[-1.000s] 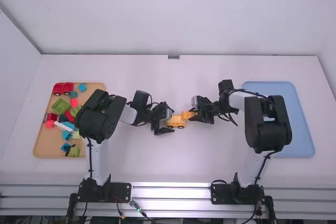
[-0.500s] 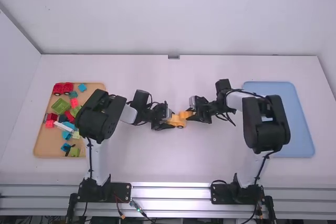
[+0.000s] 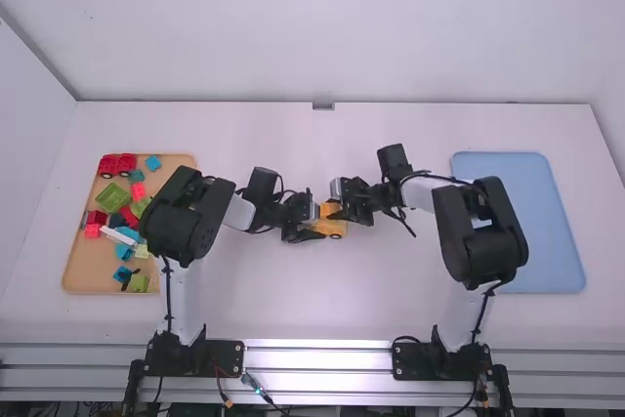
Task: Assemble lego blocks to make yellow taxi
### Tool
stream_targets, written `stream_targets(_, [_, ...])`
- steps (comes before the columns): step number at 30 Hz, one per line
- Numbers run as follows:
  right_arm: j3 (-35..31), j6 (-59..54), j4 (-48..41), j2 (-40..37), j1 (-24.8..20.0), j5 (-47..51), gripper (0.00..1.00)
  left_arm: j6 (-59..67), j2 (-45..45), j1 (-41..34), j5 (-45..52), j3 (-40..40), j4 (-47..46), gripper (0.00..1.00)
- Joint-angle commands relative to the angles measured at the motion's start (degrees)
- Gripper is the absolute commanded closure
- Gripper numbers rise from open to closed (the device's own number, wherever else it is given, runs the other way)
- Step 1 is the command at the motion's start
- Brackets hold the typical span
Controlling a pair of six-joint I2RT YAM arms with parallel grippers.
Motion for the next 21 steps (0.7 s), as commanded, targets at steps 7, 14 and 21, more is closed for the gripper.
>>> stream_targets(7, [-1.97, 4.87, -1.57, 0.68, -1.53, -1.36, 0.71, -2.75, 0.2, -0.48, 1.25, 0.11, 3.17, 0.53])
stream_targets(14, [-2.25, 4.74, -1.33, 0.7, -1.49, -1.53, 0.72, -5.53, 0.2, -0.59, -0.04, -0.13, 4.85, 0.51])
stream_targets(21, [-5.05, 8.5, 6.01, 0.7, -0.7, -1.42, 0.73, -5.51, 0.2, -0.94, -0.15, -0.39, 4.42, 0.51])
